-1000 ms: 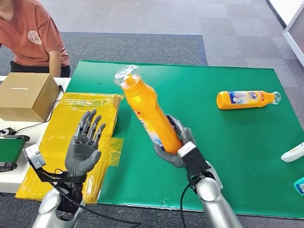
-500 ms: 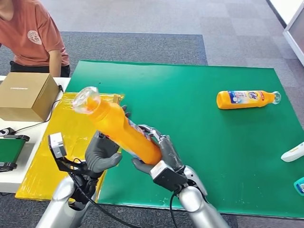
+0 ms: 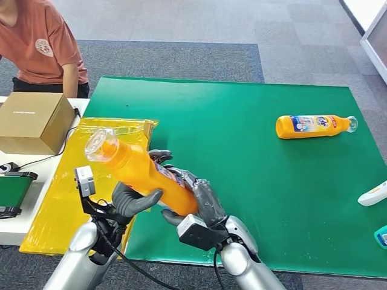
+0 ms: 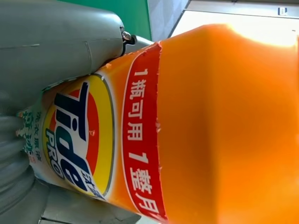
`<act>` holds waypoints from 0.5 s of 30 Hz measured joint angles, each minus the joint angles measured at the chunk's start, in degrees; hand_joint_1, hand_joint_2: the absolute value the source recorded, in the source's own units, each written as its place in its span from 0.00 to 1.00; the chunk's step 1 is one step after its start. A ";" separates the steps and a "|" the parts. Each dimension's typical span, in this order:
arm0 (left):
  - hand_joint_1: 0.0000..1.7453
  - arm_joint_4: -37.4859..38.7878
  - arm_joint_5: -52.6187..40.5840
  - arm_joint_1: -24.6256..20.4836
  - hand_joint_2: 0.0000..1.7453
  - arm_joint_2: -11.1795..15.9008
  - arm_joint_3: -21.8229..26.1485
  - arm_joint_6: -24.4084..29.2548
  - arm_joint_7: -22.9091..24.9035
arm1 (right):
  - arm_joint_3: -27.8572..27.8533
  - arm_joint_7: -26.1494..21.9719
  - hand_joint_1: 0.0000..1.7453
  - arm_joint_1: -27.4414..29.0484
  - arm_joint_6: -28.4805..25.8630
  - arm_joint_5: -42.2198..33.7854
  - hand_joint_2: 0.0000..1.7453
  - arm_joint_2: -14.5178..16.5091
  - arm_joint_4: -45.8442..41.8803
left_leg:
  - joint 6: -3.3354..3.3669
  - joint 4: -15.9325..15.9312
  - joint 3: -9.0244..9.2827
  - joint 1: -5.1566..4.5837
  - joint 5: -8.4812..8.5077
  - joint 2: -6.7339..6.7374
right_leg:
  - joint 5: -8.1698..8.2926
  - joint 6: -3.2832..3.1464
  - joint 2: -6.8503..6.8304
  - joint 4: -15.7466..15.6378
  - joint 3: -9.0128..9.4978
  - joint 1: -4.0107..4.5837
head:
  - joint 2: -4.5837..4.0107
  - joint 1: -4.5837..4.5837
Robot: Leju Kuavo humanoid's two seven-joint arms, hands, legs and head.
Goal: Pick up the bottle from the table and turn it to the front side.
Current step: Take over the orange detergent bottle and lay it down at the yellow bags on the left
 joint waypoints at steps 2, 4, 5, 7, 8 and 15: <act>1.00 0.15 -0.04 0.00 1.00 0.15 -0.01 0.04 0.01 | 0.02 0.10 1.00 -0.15 -0.09 -0.02 1.00 0.00 0.56 | 0.00 0.00 0.00 0.00 0.00 0.00 | 0.00 0.00 0.00 0.00 0.00 0.00 | 0.01 -0.01; 1.00 0.31 -0.07 0.00 1.00 0.26 -0.01 0.10 0.01 | 0.03 0.16 1.00 -0.27 -0.17 -0.10 1.00 0.00 1.02 | 0.00 0.00 0.00 0.00 0.00 0.00 | 0.00 0.00 0.00 0.00 -0.01 0.00 | 0.01 -0.01; 1.00 0.39 -0.07 0.01 1.00 0.28 -0.01 0.16 0.01 | 0.03 0.20 1.00 -0.30 -0.23 -0.19 1.00 0.01 1.23 | 0.00 0.00 0.00 0.00 0.00 0.00 | 0.00 0.00 0.00 0.00 -0.01 0.00 | 0.02 -0.01; 1.00 0.50 -0.04 0.04 1.00 0.30 -0.01 0.39 0.01 | 0.03 0.29 0.75 -0.30 -0.35 -0.68 1.00 0.02 1.61 | 0.00 0.00 0.00 0.00 0.00 0.00 | 0.00 0.00 0.00 0.00 -0.01 0.00 | 0.01 -0.01; 1.00 0.52 -0.01 0.07 1.00 0.31 -0.01 0.54 0.01 | 0.01 0.40 0.50 -0.32 -0.24 -1.22 1.00 0.03 1.82 | 0.00 0.00 -0.01 0.00 0.00 0.00 | 0.00 0.00 0.00 0.00 -0.01 0.00 | 0.01 -0.01; 1.00 -0.95 -9.83 2.63 1.00 0.08 0.18 11.16 -3.68 | -4.43 3.92 0.00 0.08 3.89 -13.41 1.00 0.24 3.14 | 0.01 0.00 -0.04 0.00 0.00 -0.02 | 0.00 0.01 -0.03 0.00 0.00 0.00 | 0.01 -0.01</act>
